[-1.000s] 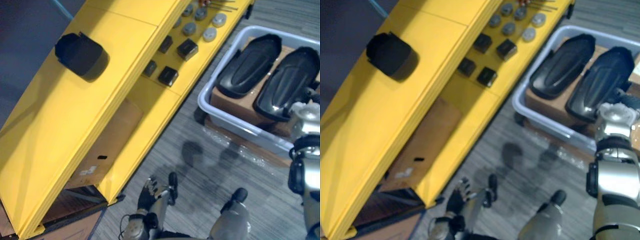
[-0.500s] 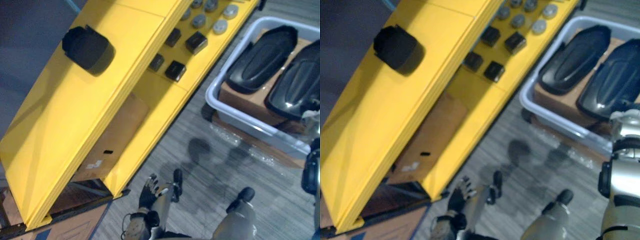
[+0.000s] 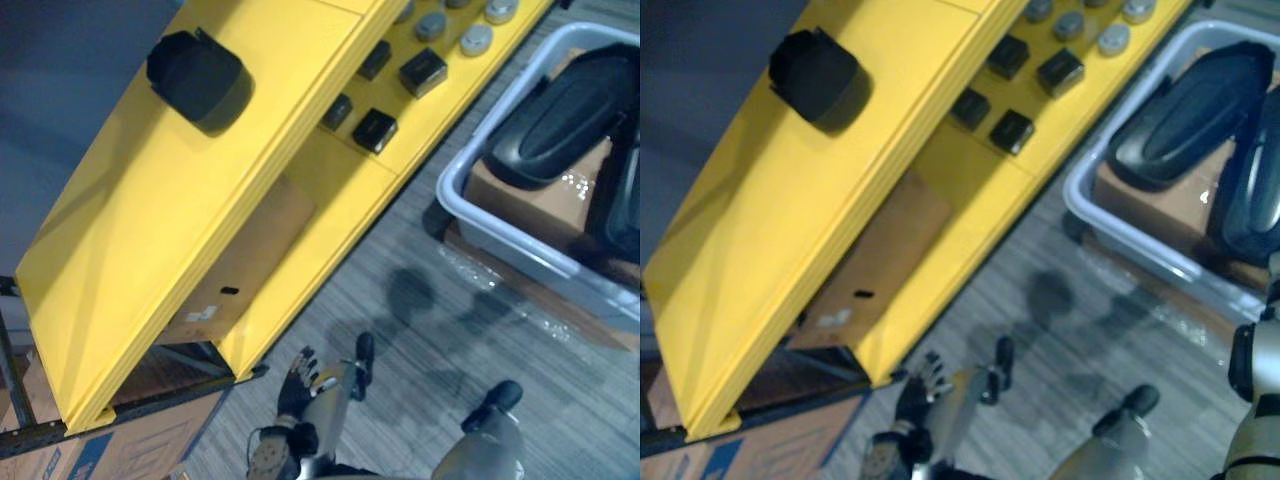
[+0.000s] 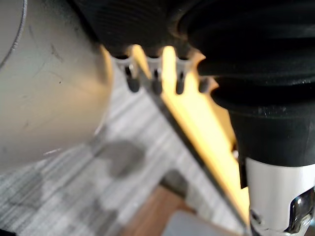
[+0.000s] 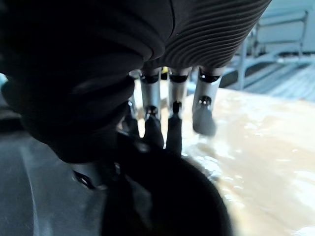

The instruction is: Walk over and take plastic housings, then place them on the shelf

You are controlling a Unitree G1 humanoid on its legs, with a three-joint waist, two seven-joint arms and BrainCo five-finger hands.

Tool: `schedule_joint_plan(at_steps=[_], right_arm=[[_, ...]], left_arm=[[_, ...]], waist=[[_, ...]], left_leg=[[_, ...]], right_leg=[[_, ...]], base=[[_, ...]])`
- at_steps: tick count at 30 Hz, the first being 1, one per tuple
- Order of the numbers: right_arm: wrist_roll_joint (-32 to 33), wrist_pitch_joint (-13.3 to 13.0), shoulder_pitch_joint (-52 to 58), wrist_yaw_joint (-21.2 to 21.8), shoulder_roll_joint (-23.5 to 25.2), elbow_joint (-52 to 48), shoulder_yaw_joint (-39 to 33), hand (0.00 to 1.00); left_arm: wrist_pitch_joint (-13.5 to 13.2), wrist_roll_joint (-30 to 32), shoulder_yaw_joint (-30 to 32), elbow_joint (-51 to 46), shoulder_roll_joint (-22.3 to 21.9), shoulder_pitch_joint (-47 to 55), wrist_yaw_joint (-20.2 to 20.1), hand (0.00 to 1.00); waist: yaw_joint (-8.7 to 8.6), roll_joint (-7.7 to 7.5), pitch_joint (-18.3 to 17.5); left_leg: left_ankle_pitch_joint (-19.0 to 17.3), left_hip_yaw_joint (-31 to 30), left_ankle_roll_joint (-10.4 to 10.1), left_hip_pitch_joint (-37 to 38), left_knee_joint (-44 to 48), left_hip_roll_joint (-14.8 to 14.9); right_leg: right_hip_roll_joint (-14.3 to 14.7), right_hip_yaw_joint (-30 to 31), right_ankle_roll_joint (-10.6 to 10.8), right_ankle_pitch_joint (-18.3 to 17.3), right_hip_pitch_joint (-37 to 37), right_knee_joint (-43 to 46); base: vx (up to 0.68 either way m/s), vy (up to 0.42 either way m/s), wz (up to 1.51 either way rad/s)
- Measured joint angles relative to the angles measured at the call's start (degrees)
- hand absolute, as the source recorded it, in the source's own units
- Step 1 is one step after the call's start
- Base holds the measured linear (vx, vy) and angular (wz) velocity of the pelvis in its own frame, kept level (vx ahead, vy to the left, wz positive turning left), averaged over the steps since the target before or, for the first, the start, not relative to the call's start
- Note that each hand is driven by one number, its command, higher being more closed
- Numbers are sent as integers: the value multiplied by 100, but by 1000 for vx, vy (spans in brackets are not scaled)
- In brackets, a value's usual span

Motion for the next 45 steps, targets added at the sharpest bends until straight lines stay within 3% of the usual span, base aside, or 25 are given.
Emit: schedule_joint_plan(at_steps=[6,12,17,20,25,28,32,36,41,45], right_arm=[[-461,-135,-63,192,27,172,8,100],[-573,-763,-290,-215,35,131,371,100],[-556,-1046,-311,-759,103,-392,408,100],[-483,-1233,-289,-1131,233,-907,405,100],[-377,-1272,300,-1596,445,-2062,354,100],[-401,-1356,758,-1708,890,-2739,170,100],[-587,-1381,1595,-1694,1517,-3669,143,100],[-966,-1437,1949,-1610,1875,-4215,144,100],[-1359,-1814,2030,-1530,2050,-4774,153,100],[-1582,-2152,1857,-1530,2176,-4799,255,100]], left_arm=[[69,50,-172,-778,22,98,-199,0],[115,-14,-151,-1592,267,229,-15,0],[132,-183,134,-2232,385,346,81,0],[291,-223,339,-2742,526,359,-11,0],[440,-136,683,-3720,785,320,-128,0],[656,49,882,-4110,933,-48,-173,0],[1295,135,969,-4125,929,-825,-238,0],[1797,645,943,-3886,939,-1666,-240,0],[2374,867,986,-2036,1173,-3614,-175,0],[2609,910,1006,-655,1191,-4918,62,0]], waist=[[-17,-58,44],[-151,-126,93],[-283,-435,316],[-395,-670,477],[-501,-808,489],[-559,-958,346],[-734,-1221,1],[-890,-1329,-341],[-1173,-1473,-555],[-1345,-1571,-607]], left_leg=[[84,36,-1,280,-230,6],[146,18,-83,454,-454,129],[201,49,-140,820,-711,244],[221,66,-170,950,-808,292],[259,74,-230,1426,-1101,350],[375,147,-320,1580,-1362,473],[469,360,-377,1999,-1713,592],[470,652,-380,2282,-1798,682],[481,1019,-401,2495,-1903,746],[545,1299,-464,2354,-1955,806]], right_leg=[[37,-32,2,18,231,-165],[210,-133,-18,48,417,-350],[378,-179,-24,46,747,-555],[435,-192,-30,44,838,-614],[566,-309,-54,68,1315,-887],[738,-303,-119,128,1389,-1089],[877,-226,-140,156,1620,-1278],[1023,-4,-175,332,1778,-1552],[1153,336,-220,506,1765,-1814],[1278,574,-289,726,1456,-2003]], base=[[3,0,-1],[24,-20,-1],[42,-33,-5],[27,-30,-5],[25,-19,0],[20,-54,-12],[55,-29,-18],[27,-17,-35],[-53,-14,-38],[-128,-41,-37]])
